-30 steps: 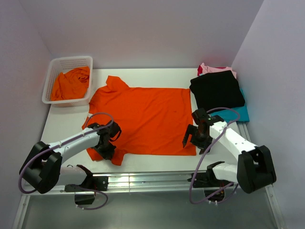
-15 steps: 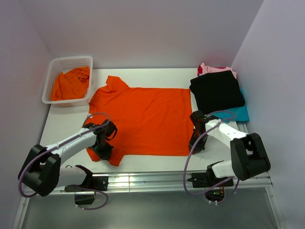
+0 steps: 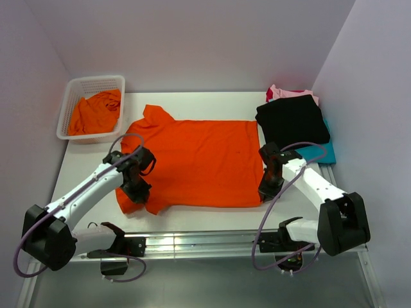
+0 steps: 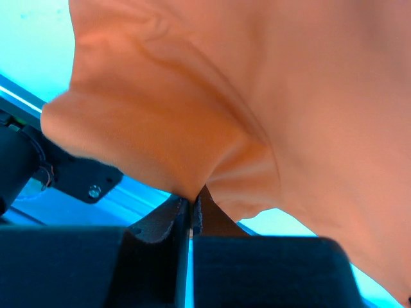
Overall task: Fold and stack the t-shirts
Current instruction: Grap the side of the flattened tshirt closest away from the robot with both arms, then fold the flattened tshirt in 1/3 of the way
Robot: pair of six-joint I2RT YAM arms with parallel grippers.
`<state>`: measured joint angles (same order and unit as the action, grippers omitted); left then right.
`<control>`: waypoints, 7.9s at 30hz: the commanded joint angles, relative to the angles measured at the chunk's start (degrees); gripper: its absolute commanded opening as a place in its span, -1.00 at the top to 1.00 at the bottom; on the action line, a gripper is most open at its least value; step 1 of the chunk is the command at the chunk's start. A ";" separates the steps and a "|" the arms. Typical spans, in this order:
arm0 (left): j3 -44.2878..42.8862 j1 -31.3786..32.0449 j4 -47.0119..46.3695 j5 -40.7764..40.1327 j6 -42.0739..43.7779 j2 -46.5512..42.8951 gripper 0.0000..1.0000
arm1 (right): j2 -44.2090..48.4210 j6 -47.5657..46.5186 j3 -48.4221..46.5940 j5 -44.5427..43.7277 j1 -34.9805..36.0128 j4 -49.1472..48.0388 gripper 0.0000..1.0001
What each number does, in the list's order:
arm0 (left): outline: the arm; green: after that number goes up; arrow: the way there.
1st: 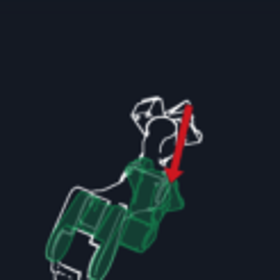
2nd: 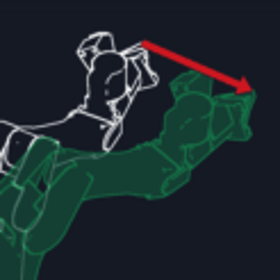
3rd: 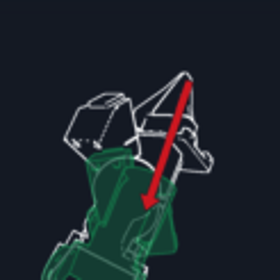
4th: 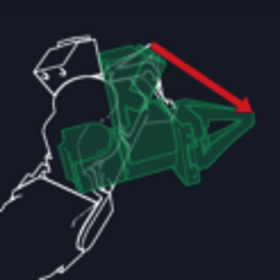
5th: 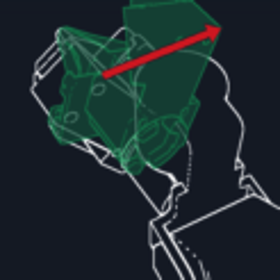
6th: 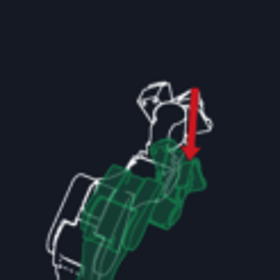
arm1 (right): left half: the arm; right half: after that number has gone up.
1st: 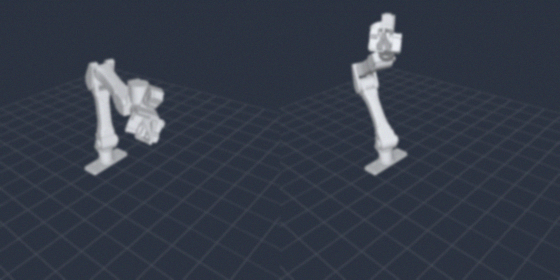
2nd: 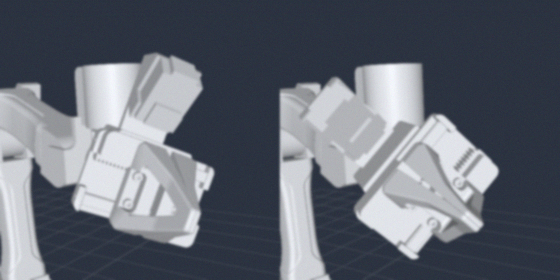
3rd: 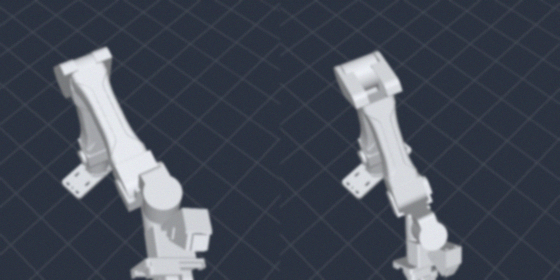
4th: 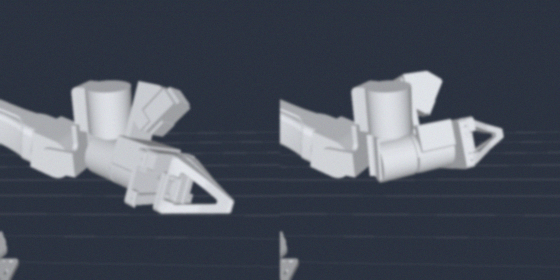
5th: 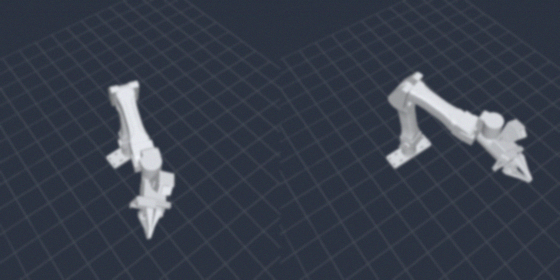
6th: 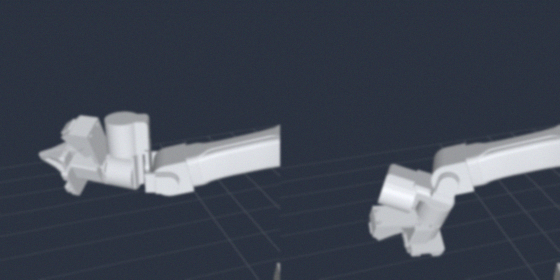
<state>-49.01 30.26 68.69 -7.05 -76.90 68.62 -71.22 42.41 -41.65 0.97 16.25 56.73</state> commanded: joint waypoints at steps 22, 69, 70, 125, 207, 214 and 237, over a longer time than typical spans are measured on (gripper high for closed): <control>-55.37 -20.59 -1.18 3.00 33.91 50.35 0.59 | -39.14 -3.40 -45.26 -7.74 -7.99 3.91 0.72; -29.04 -26.57 -11.73 -6.93 41.92 39.22 -0.61 | -28.88 -7.70 -26.47 -7.04 -8.25 -4.61 -0.95; -28.60 -26.66 -11.99 -6.40 42.10 39.05 -0.45 | -28.97 -7.87 -25.86 -7.04 -8.43 -4.96 -0.86; -20.51 -27.36 -9.45 -1.21 45.79 27.27 0.21 | -40.31 -7.34 -31.82 -6.34 -9.57 -10.15 0.56; -21.74 -27.80 -16.22 -4.72 47.64 33.07 0.84 | -24.67 -9.63 -13.81 -1.24 -21.44 -5.67 1.00; -23.41 -27.80 -11.47 -3.85 43.34 28.42 -0.99 | -25.02 -9.89 -14.95 -1.41 -21.61 -5.58 1.00; -11.28 -25.34 -15.34 -9.11 37.88 31.57 0.24 | -23.00 -9.54 -10.65 5.52 -21.52 -8.04 1.00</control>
<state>-58.89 4.71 50.61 -10.87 -37.32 97.86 -96.42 32.71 -54.24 4.45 -4.93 49.91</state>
